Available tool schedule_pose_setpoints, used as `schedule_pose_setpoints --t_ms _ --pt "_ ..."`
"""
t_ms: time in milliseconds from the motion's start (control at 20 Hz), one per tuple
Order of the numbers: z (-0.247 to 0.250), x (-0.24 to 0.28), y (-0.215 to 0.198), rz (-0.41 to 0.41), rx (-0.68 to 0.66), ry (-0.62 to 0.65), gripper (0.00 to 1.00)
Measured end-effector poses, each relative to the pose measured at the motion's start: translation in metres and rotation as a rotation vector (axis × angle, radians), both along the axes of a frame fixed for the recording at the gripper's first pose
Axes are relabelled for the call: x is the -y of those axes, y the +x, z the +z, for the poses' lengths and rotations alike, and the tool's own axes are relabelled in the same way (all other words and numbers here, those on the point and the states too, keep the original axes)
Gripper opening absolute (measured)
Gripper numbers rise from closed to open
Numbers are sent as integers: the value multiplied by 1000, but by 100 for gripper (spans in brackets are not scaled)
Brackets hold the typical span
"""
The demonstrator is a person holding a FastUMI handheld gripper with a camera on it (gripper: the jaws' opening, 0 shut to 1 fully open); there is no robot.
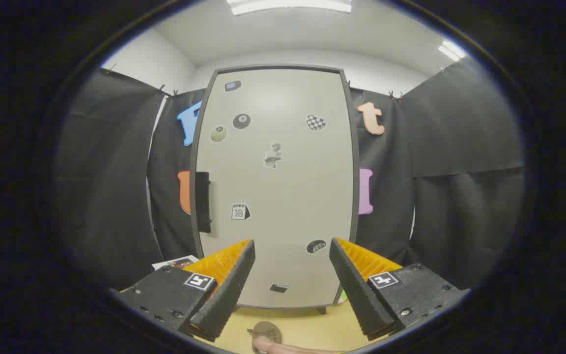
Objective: Open the shoe cabinet door, grab the shoes and put them into the shoe cabinet, then close the shoe cabinet door.
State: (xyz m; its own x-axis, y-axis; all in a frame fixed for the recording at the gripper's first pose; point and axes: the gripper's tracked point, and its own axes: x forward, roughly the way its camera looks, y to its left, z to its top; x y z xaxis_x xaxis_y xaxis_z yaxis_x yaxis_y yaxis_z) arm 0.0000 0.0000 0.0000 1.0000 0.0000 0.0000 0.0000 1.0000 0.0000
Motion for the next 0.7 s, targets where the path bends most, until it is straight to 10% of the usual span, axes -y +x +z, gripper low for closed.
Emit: schedule_pose_setpoints --t_ms 700 --pt "11 8 -9 -17 15 18 99"
